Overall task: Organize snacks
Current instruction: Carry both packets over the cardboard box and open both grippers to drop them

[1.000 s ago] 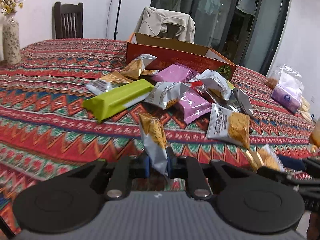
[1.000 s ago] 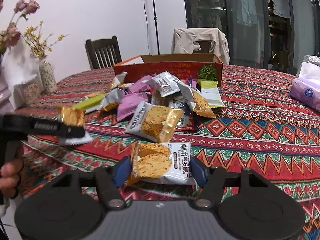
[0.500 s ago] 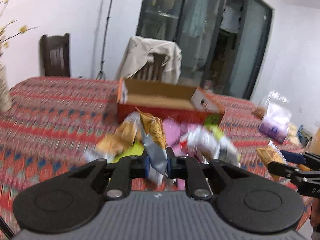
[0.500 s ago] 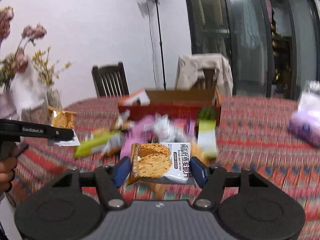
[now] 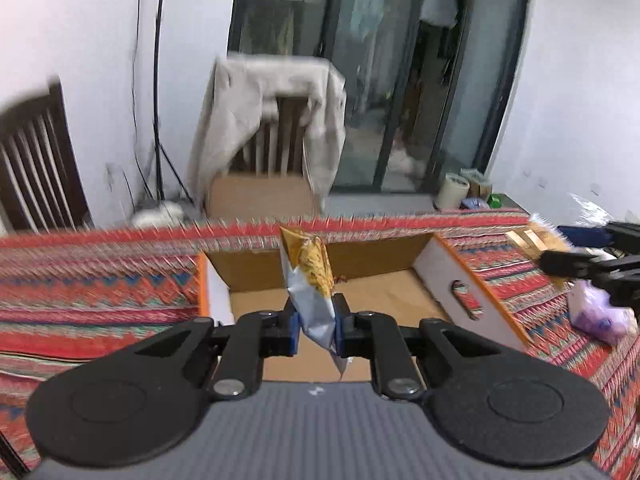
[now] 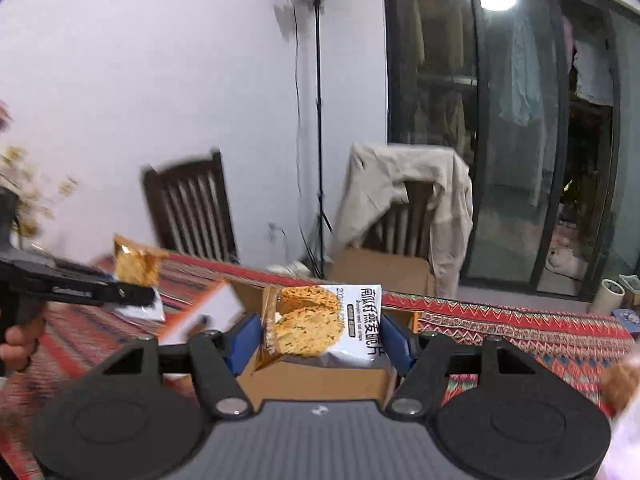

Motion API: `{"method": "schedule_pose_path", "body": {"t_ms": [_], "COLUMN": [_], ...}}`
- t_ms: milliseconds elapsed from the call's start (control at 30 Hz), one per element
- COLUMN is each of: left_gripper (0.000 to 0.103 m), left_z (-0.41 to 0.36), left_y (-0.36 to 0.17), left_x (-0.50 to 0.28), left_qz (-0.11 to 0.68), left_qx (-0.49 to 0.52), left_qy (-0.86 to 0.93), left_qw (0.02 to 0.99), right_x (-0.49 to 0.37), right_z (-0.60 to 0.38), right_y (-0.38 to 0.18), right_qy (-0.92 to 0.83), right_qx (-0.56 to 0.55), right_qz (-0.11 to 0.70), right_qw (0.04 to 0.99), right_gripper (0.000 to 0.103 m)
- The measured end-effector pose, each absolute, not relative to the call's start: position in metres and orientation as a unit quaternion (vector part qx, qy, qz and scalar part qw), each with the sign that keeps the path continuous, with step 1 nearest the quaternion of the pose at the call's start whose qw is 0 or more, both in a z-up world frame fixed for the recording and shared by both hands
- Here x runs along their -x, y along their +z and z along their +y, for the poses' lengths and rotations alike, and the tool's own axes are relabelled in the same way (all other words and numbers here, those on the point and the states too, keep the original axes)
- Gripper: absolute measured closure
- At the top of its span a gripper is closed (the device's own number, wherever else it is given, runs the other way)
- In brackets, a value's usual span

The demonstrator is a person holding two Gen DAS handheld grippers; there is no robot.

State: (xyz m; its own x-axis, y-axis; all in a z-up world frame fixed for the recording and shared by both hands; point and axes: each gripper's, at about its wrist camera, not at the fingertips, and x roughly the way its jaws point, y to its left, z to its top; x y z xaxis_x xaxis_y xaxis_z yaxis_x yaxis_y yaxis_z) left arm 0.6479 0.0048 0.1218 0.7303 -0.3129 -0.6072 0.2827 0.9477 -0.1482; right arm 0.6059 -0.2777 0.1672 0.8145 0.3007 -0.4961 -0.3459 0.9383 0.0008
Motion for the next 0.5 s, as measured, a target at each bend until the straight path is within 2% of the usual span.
{"method": "schedule_pose_path", "body": {"t_ms": [200,300,367,400,500], "left_gripper": [0.087,0.086,0.085,0.083,0.063], "left_z": [0.001,-0.002,-0.001,-0.003,-0.004], "left_y": [0.053,0.034,0.036,0.035,0.032], "left_x": [-0.734,-0.748,-0.746,-0.746,-0.754], "left_qz": [0.381,0.397,0.381,0.376,0.397], "left_qx": [0.038,0.022,0.019,0.002,0.002], "left_qy": [-0.112,-0.099,-0.111,-0.107,-0.102], "left_qw": [0.917,0.912,0.918,0.920,0.912], "right_x": [-0.744,-0.772,-0.778,-0.782,-0.785], "right_z": [-0.248,-0.234,-0.231,-0.230,-0.234], "right_y": [0.092,0.059,0.043,0.036,0.034], "right_qy": [0.121,0.107,0.098,0.092,0.084], "right_qx": [0.065,0.083,0.092,0.093,0.073], "right_qz": [0.351,0.373,0.378,0.380,0.384], "right_qw": [0.926,0.918,0.916,0.916,0.917], "right_gripper": [0.038,0.037,0.034,0.033,0.031]}}
